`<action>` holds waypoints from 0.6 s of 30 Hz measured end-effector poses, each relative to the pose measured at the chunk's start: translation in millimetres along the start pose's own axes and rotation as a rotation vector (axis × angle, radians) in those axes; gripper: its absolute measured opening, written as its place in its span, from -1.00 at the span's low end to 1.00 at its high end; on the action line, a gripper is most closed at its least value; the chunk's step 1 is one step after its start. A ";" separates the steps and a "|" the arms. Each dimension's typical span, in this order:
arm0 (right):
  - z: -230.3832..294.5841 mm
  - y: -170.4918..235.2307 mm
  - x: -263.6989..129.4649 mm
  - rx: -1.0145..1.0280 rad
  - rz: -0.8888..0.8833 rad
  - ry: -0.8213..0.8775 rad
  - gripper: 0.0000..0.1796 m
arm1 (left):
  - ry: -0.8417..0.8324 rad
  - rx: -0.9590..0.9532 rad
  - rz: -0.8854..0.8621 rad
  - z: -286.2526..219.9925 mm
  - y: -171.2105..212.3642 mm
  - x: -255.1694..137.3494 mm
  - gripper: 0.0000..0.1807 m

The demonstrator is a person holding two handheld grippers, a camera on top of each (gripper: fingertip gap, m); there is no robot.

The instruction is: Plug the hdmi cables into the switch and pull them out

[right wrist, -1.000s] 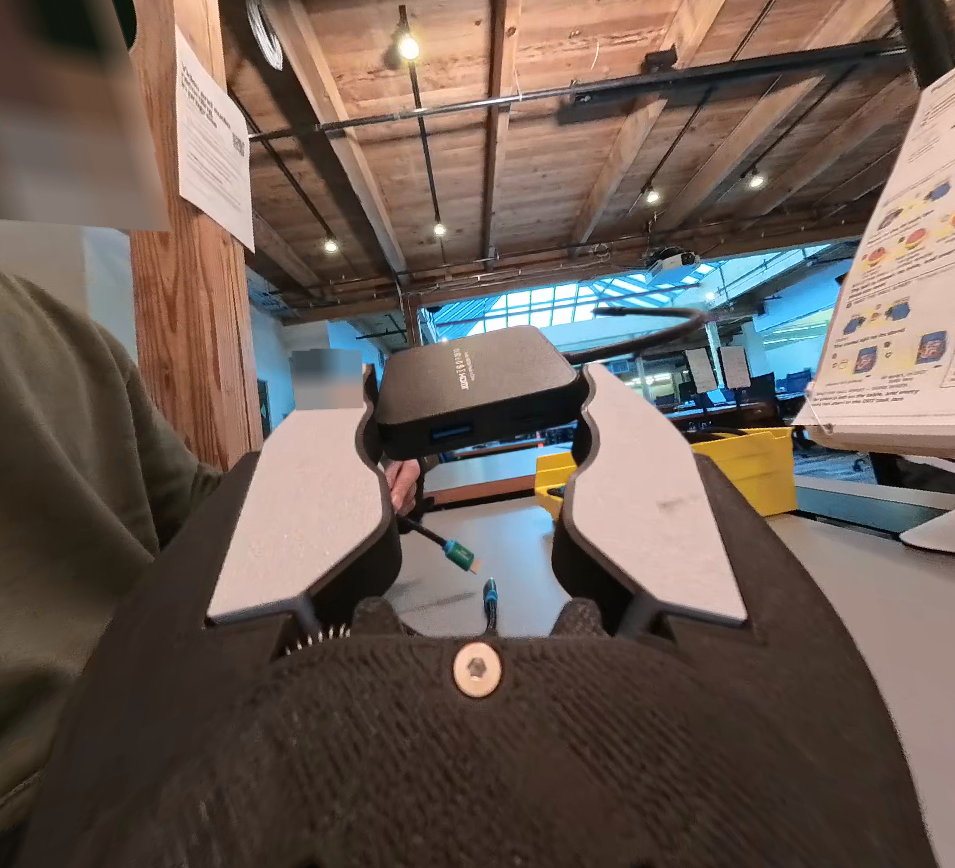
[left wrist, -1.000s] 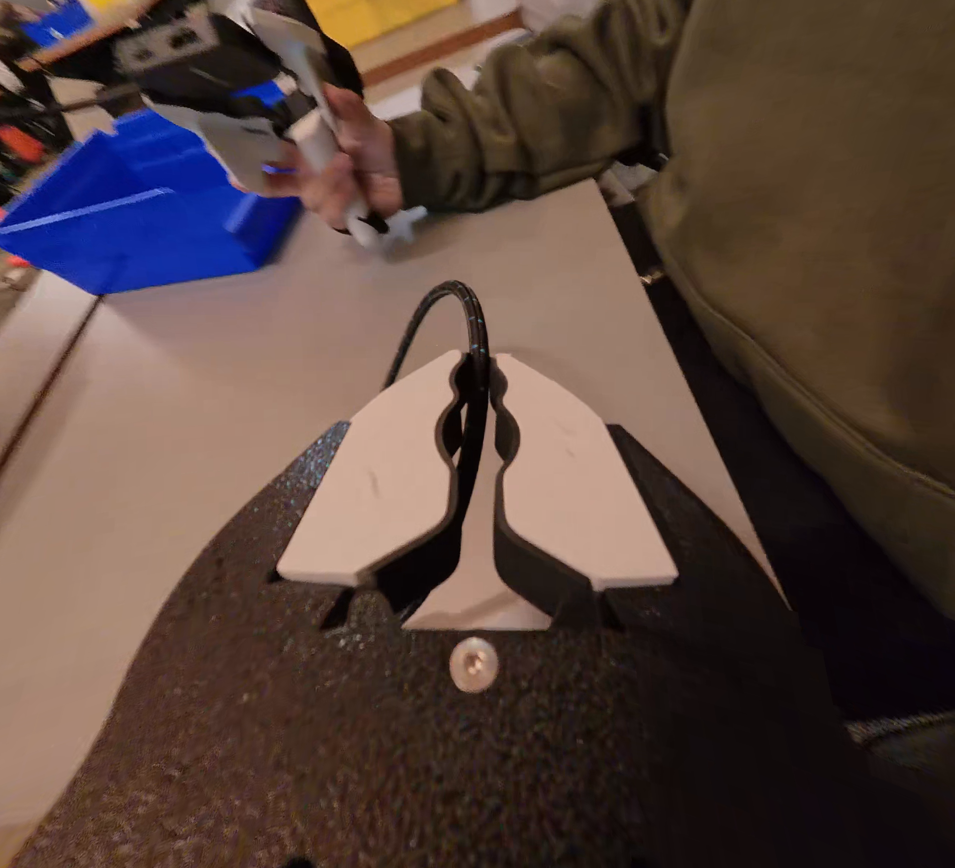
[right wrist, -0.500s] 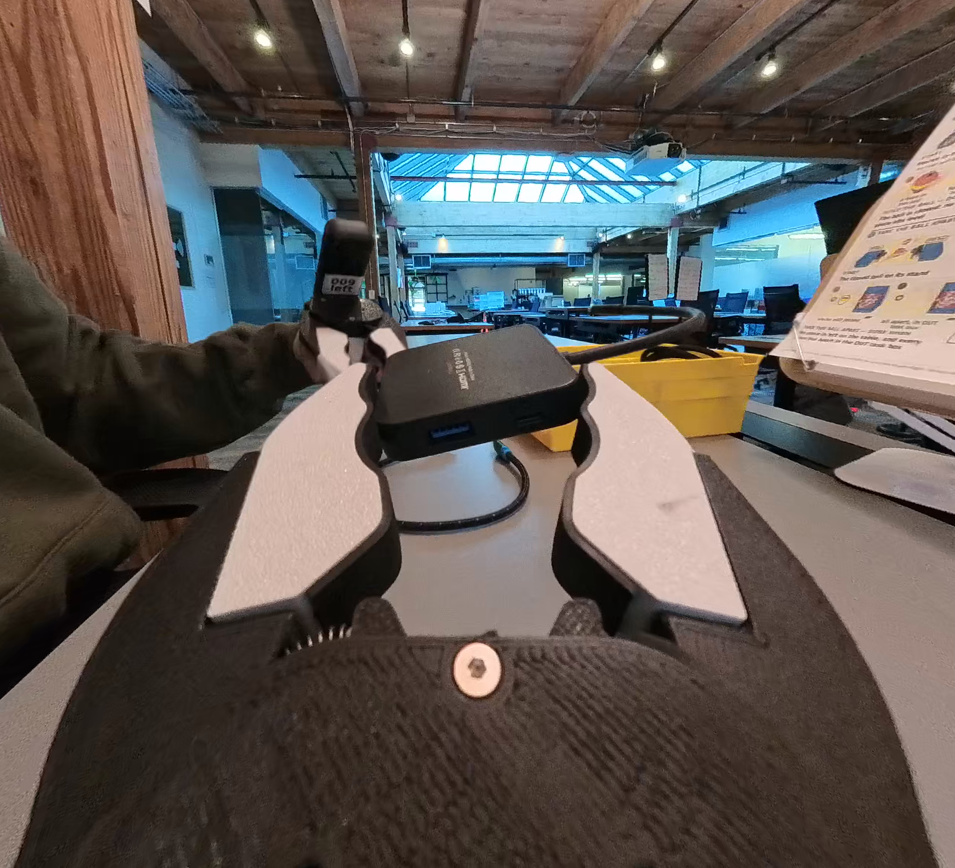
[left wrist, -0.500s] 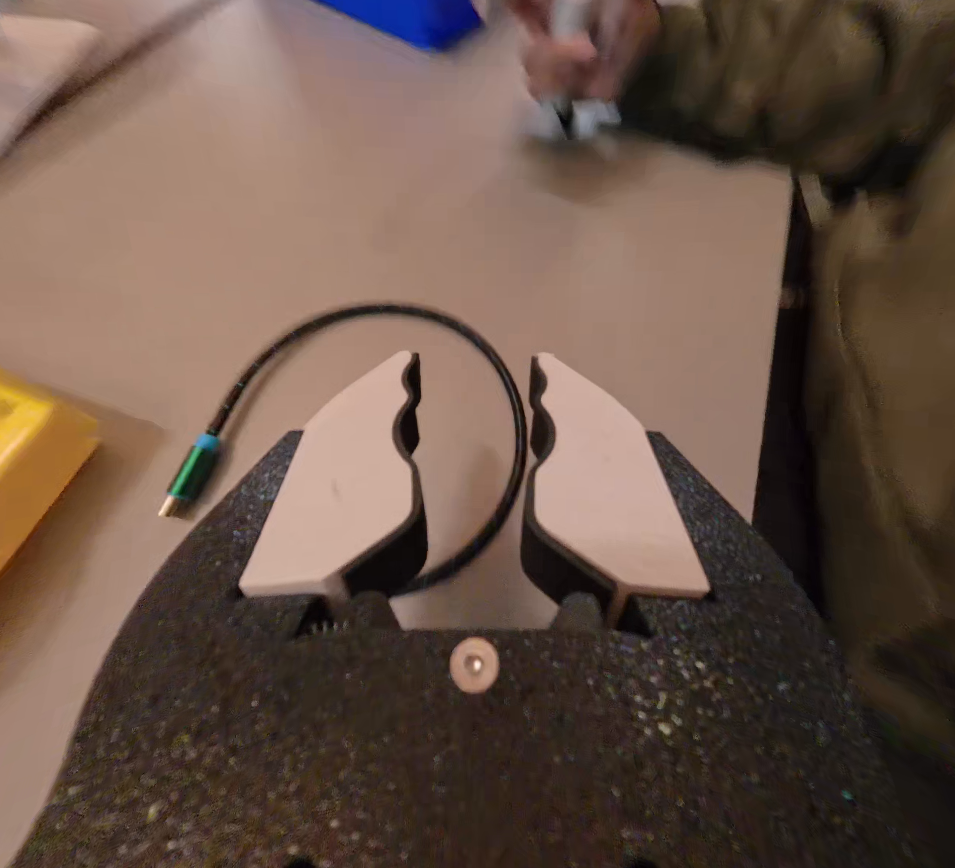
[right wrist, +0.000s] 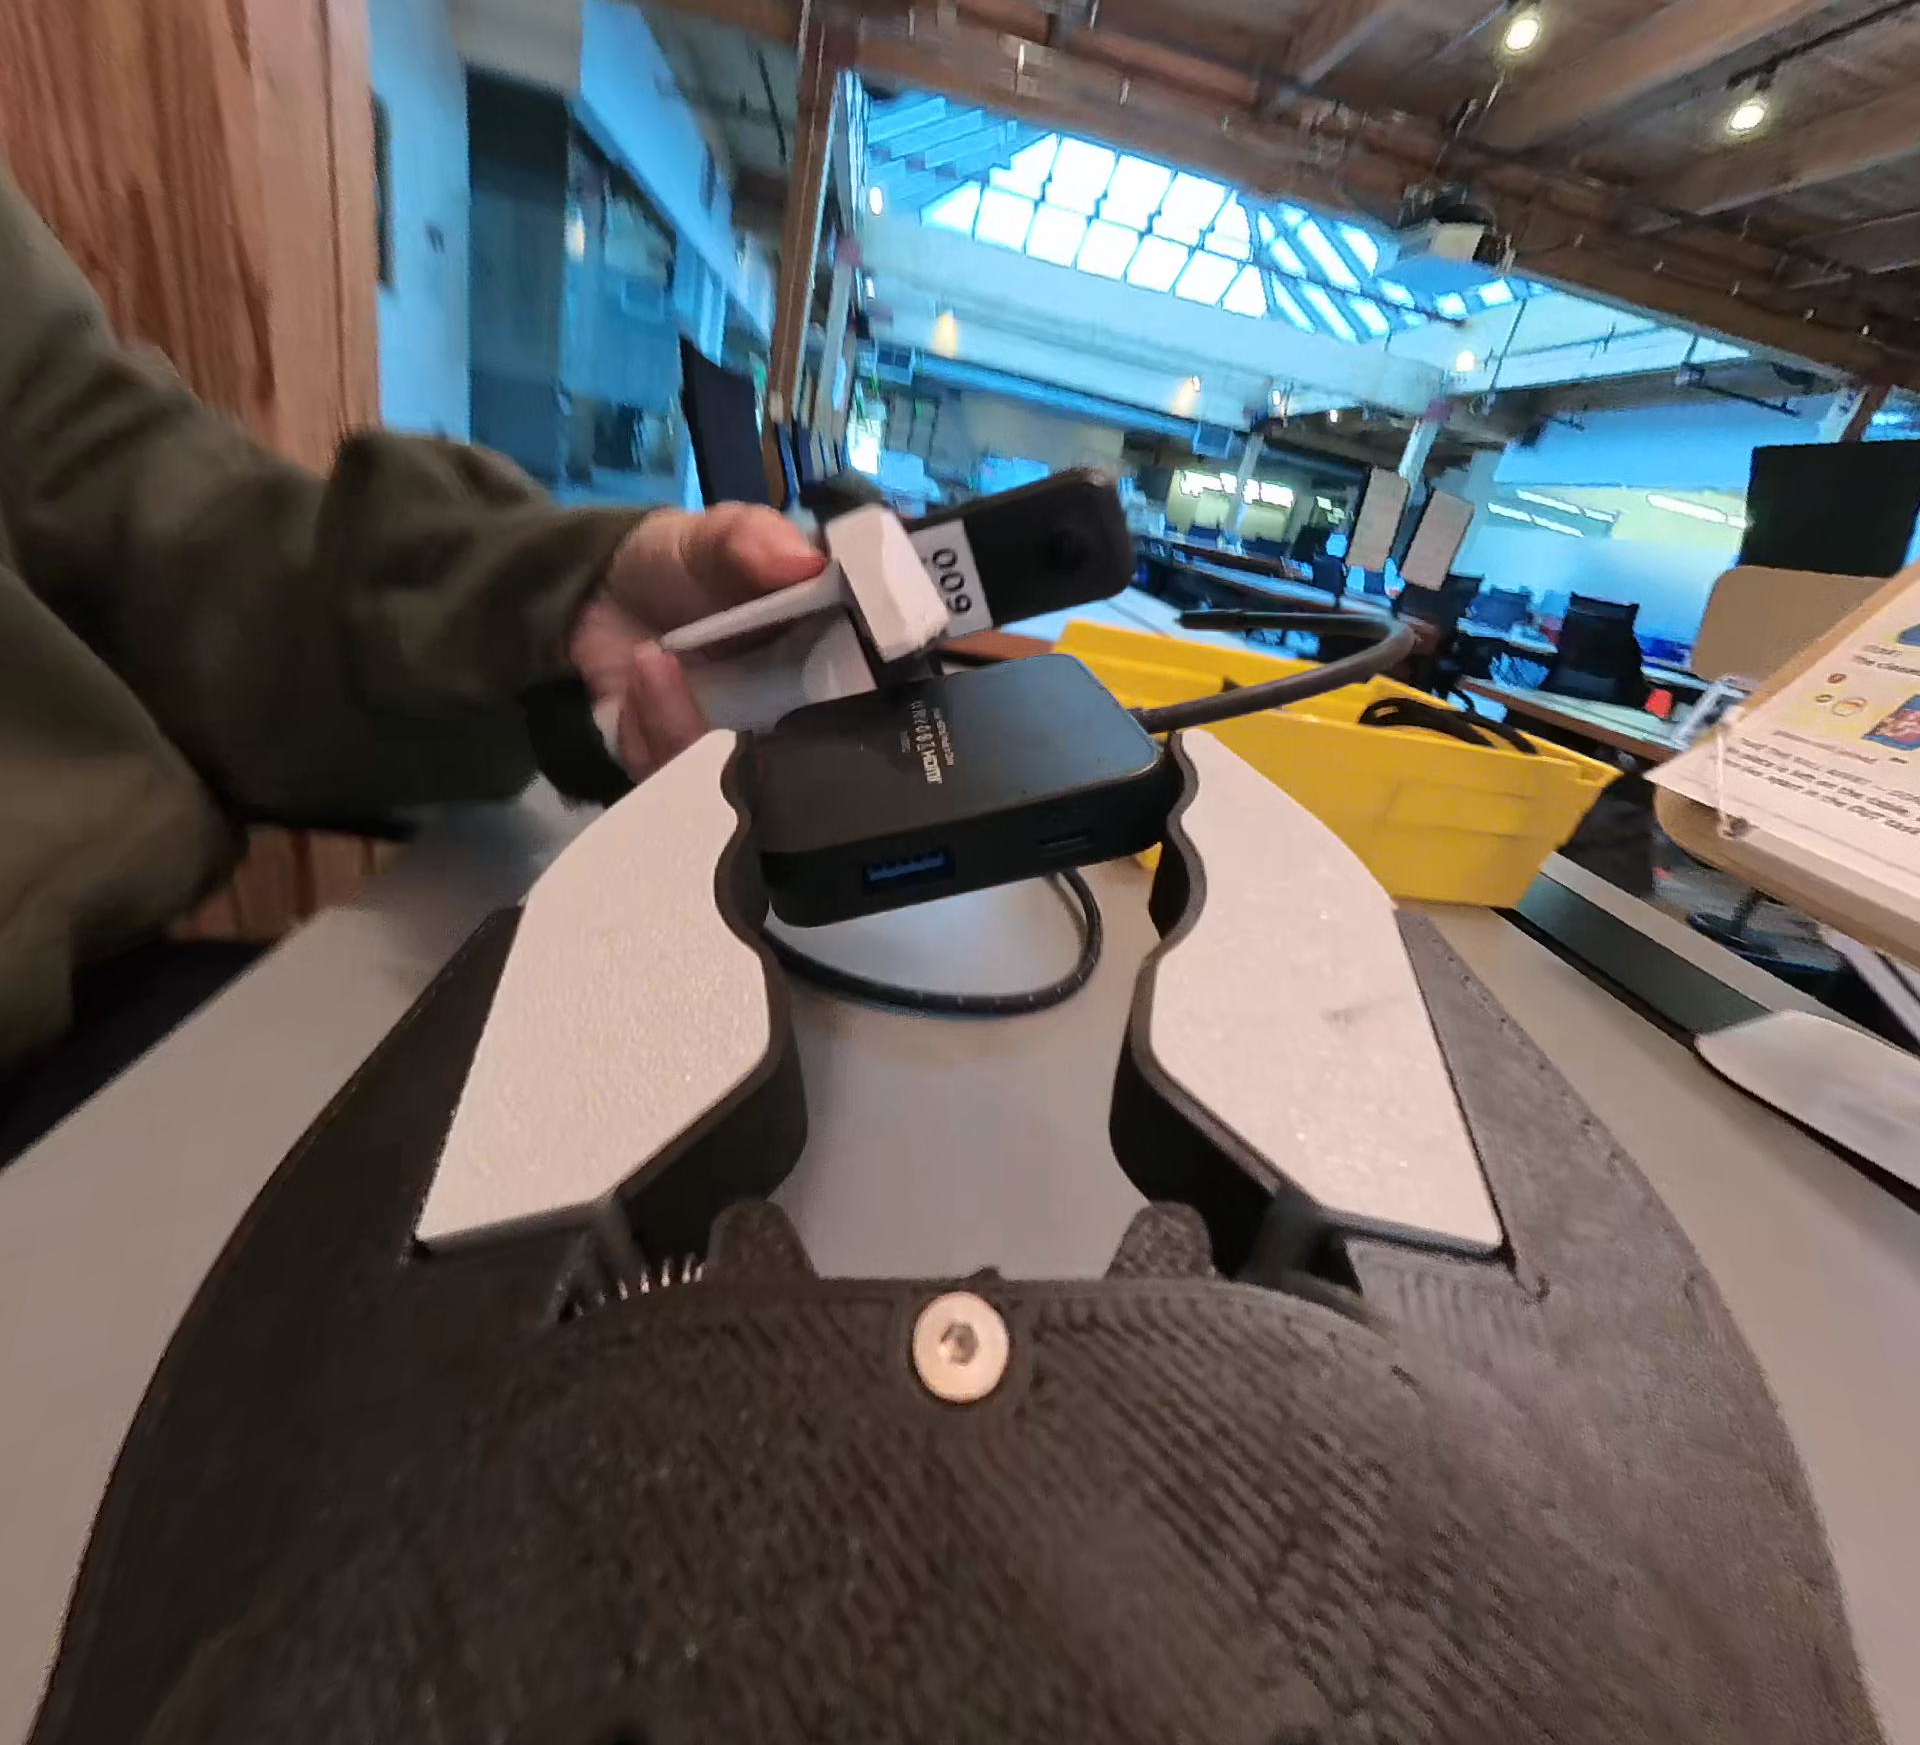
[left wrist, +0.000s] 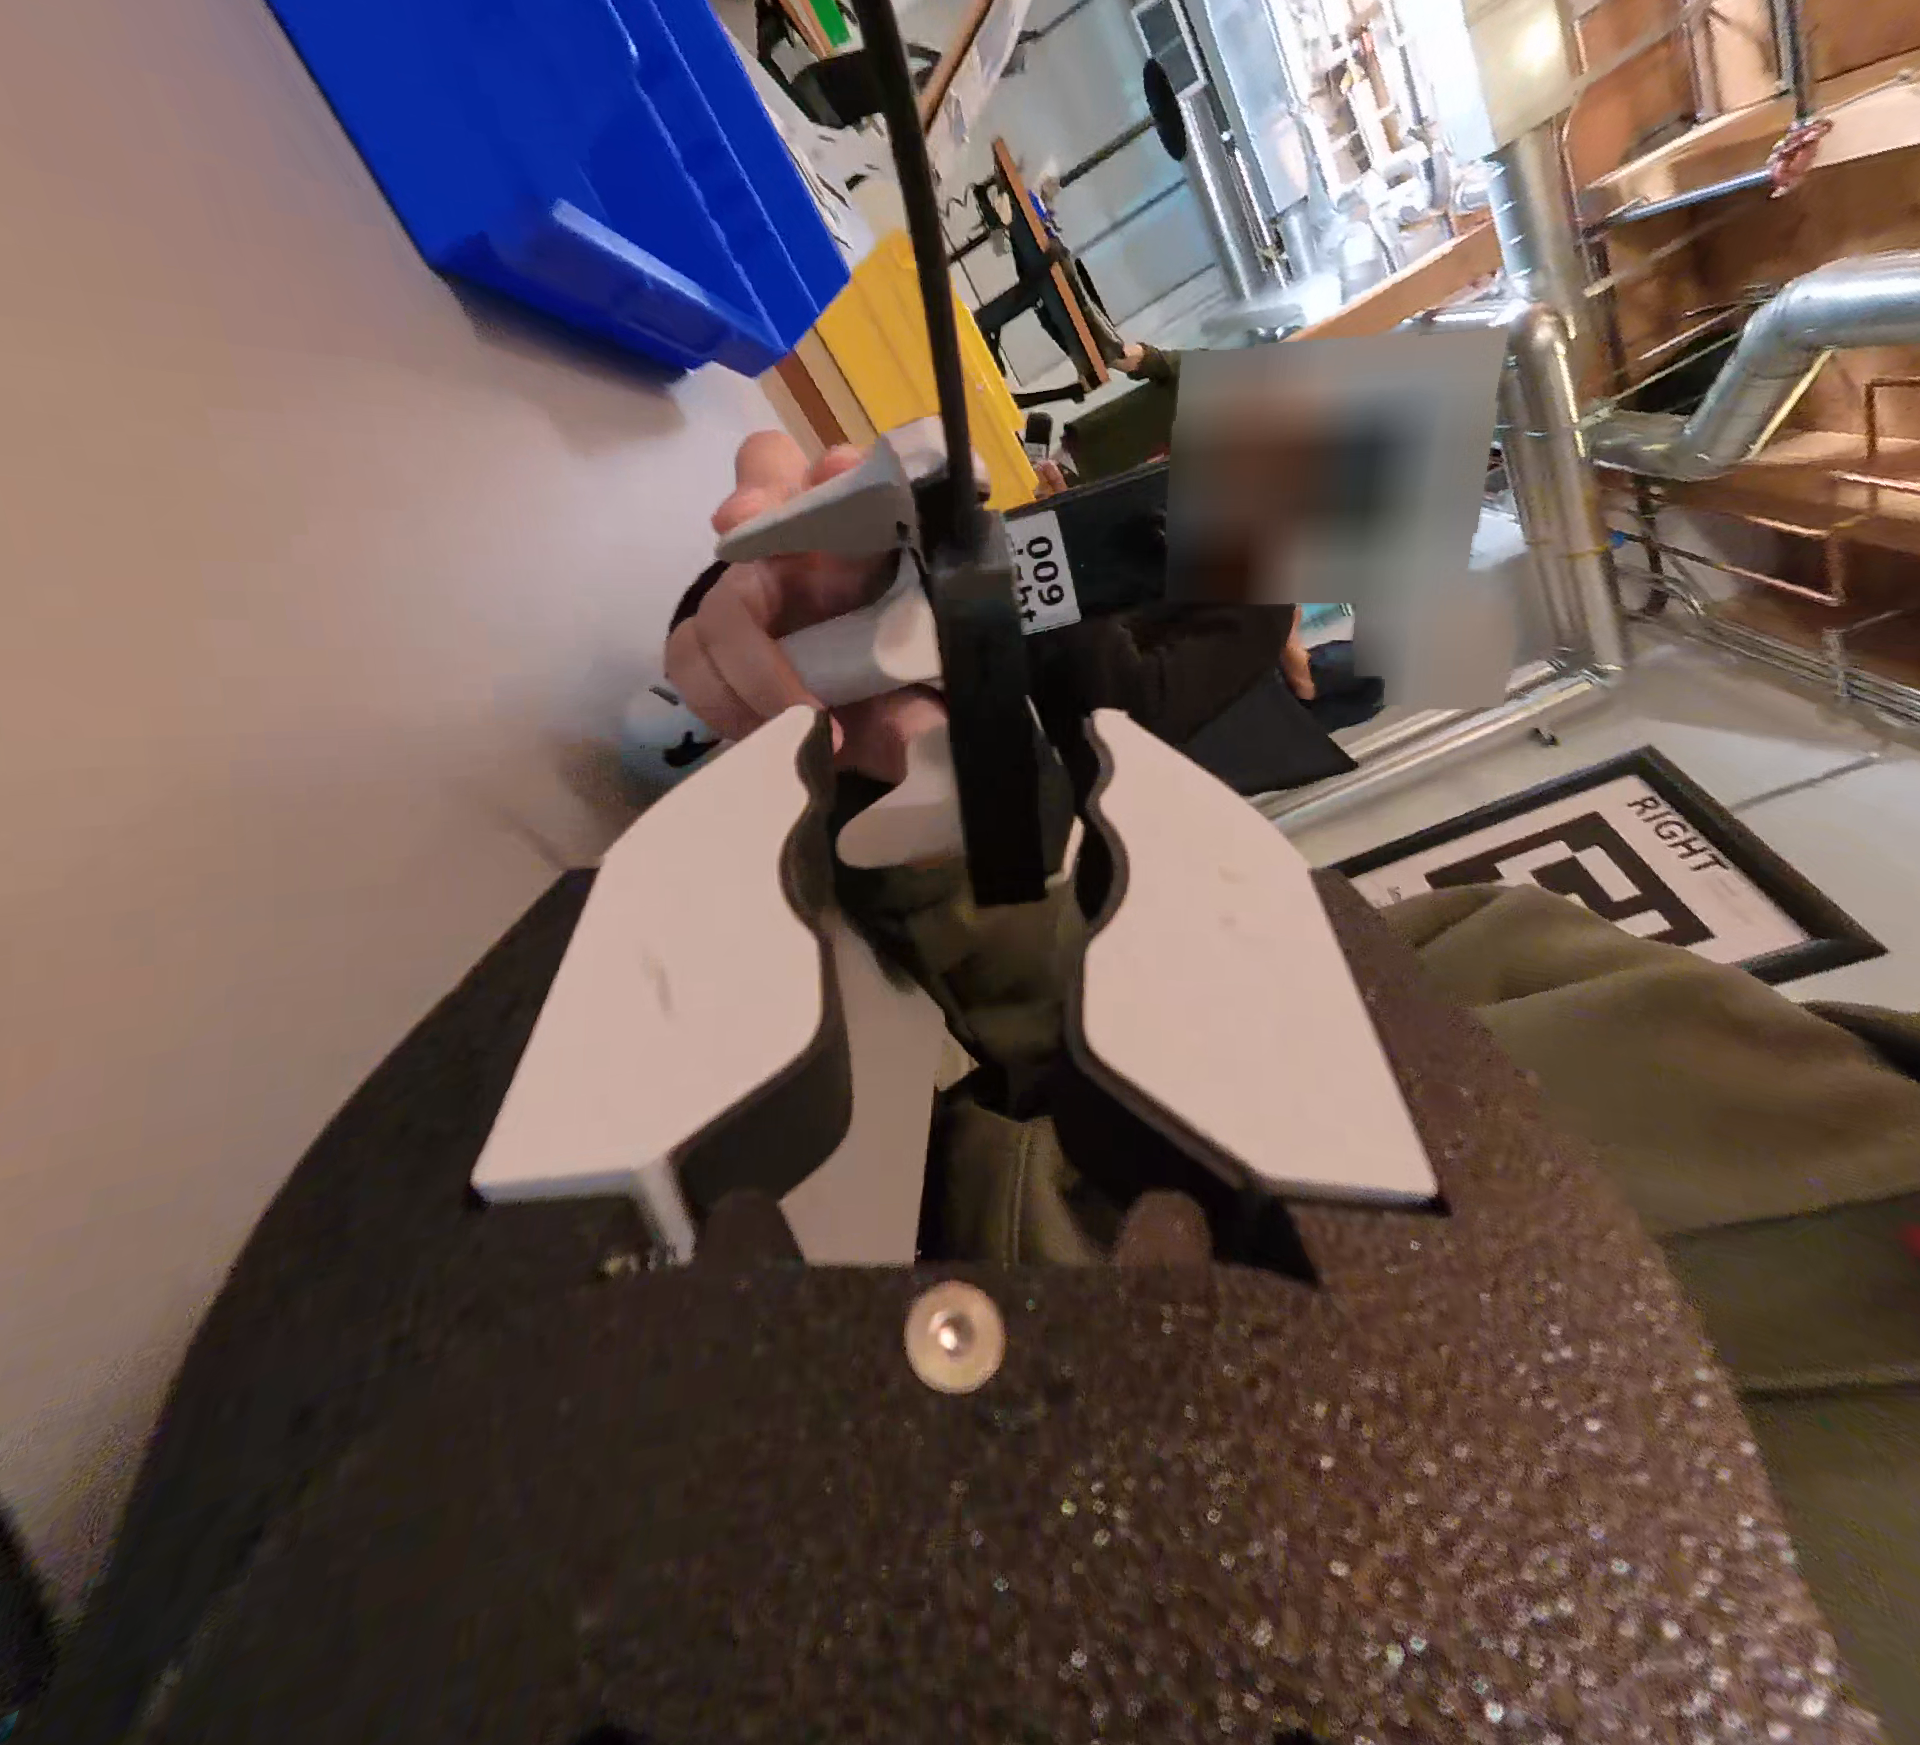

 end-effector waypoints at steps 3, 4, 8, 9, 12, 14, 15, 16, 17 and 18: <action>0.5 4.4 4.1 -0.033 0.054 0.027 -0.18 | -0.012 -0.017 0.029 1.2 1.3 5.9 -0.84; -0.7 8.3 4.4 -0.038 0.095 0.039 -0.18 | -0.044 -0.028 0.030 3.5 0.2 4.9 -0.84; -1.8 19.5 7.3 -0.051 0.230 0.108 -0.18 | -0.176 -0.057 0.052 8.6 -3.5 1.9 -0.85; -1.5 17.2 7.0 -0.044 0.216 0.121 -0.18 | -0.174 -0.070 0.056 6.9 -4.6 2.7 -0.85; -0.4 18.8 4.7 -0.115 0.254 0.163 -0.17 | -0.188 -0.083 0.082 6.2 -5.6 6.3 -0.85; 0.7 22.9 3.9 -0.180 0.304 0.183 -0.09 | -0.196 -0.090 0.090 8.1 -5.4 8.9 -0.85; 0.3 23.6 3.2 -0.181 0.314 0.191 -0.08 | -0.193 -0.096 0.089 9.2 -5.7 9.2 -0.85; -0.6 22.6 1.9 -0.182 0.305 0.201 -0.15 | -0.185 -0.103 0.089 9.9 -5.7 9.4 -0.85; -1.0 20.9 0.8 -0.182 0.281 0.206 -0.17 | -0.178 -0.110 0.085 10.3 -5.7 9.9 -0.85; -1.4 21.2 0.4 -0.171 0.274 0.207 -0.17 | -0.177 -0.116 0.078 10.8 -5.7 10.5 -0.85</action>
Point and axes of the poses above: each gripper's, where its closed fingertips meet, x out along the fingers, y out of its underside, z = x × y across the jaws, the point moved 5 cm from there along -x, back along the fingers, and after that the axes turned 6 degrees about y, right-handed, at the moved point
